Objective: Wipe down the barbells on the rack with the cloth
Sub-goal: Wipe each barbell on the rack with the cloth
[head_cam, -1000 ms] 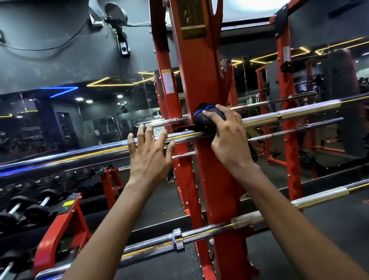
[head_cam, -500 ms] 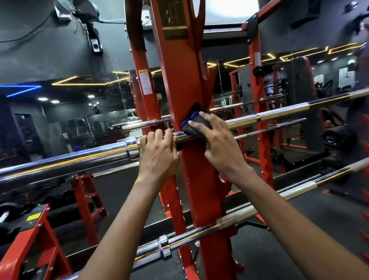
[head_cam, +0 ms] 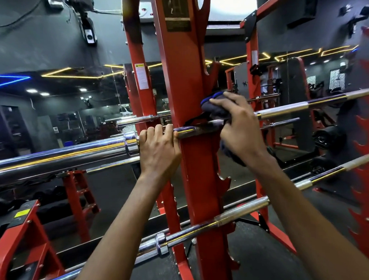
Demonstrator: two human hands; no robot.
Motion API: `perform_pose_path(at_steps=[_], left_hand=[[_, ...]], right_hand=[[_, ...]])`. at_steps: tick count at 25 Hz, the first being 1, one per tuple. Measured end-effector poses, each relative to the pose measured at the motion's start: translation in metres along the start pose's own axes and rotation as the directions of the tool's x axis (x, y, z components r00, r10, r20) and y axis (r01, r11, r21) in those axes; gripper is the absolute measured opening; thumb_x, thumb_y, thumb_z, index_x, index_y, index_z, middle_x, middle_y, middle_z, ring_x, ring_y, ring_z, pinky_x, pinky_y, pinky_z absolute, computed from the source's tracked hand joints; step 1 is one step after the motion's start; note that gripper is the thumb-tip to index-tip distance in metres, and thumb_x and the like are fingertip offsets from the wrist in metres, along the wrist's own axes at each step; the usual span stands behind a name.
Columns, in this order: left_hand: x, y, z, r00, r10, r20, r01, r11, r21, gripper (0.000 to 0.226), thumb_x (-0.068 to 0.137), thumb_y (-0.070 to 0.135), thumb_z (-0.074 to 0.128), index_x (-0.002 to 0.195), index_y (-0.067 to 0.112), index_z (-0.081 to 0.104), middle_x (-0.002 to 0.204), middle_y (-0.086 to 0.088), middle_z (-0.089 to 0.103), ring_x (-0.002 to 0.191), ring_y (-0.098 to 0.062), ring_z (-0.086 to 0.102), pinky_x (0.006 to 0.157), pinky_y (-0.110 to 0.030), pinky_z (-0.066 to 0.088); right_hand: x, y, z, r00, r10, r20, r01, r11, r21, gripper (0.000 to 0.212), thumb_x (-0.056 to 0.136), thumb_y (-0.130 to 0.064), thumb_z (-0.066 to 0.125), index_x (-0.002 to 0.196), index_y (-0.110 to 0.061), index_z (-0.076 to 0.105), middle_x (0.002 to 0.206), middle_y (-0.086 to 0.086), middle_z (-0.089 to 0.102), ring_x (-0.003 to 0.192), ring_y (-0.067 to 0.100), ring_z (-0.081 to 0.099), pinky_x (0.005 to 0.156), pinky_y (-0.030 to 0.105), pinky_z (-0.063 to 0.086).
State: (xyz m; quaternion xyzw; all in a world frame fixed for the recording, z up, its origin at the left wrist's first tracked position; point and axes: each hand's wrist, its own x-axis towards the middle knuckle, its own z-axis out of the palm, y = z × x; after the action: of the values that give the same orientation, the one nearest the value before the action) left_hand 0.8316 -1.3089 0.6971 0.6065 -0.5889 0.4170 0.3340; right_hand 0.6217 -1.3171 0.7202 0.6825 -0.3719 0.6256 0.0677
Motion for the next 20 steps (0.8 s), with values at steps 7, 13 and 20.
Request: perform_pose_path(at_steps=[7, 13, 20], left_hand=[[-0.001, 0.03, 0.007, 0.997, 0.05, 0.052, -0.039, 0.981, -0.192, 0.051, 0.095, 0.033, 0.033, 0.138, 0.018, 0.056, 0.137, -0.005, 0.059, 0.134, -0.025, 0.046, 0.118, -0.044, 0.022], [0.011, 0.056, 0.013, 0.966, 0.224, 0.131, -0.173, 0.932, -0.319, 0.052, 0.104, 0.044, 0.03, 0.15, 0.024, 0.045, 0.156, -0.002, 0.045, 0.146, -0.02, 0.034, 0.123, -0.04, 0.016], [0.013, 0.068, 0.02, 0.954, 0.256, 0.153, -0.197, 0.927, -0.32, 0.059, 0.105, 0.049, 0.023, 0.154, 0.021, 0.036, 0.157, -0.005, 0.041, 0.148, -0.022, 0.03, 0.125, -0.042, 0.011]], right_hand=[[0.007, 0.06, 0.024, 0.99, -0.037, 0.135, 0.024, 0.995, 0.102, 0.048, 0.094, -0.009, 0.055, 0.138, -0.024, 0.063, 0.151, 0.001, 0.049, 0.142, 0.022, 0.043, 0.123, 0.042, 0.033], [0.008, 0.093, 0.026, 0.991, -0.13, 0.041, 0.13, 0.991, 0.018, 0.043, 0.099, -0.02, 0.051, 0.141, -0.025, 0.06, 0.153, 0.0, 0.047, 0.144, 0.02, 0.041, 0.119, 0.052, 0.034], [-0.002, 0.103, 0.045, 0.979, -0.179, -0.096, 0.17, 0.98, -0.102, 0.042, 0.102, -0.024, 0.055, 0.143, -0.023, 0.058, 0.156, 0.005, 0.045, 0.15, 0.029, 0.035, 0.121, 0.052, 0.03]])
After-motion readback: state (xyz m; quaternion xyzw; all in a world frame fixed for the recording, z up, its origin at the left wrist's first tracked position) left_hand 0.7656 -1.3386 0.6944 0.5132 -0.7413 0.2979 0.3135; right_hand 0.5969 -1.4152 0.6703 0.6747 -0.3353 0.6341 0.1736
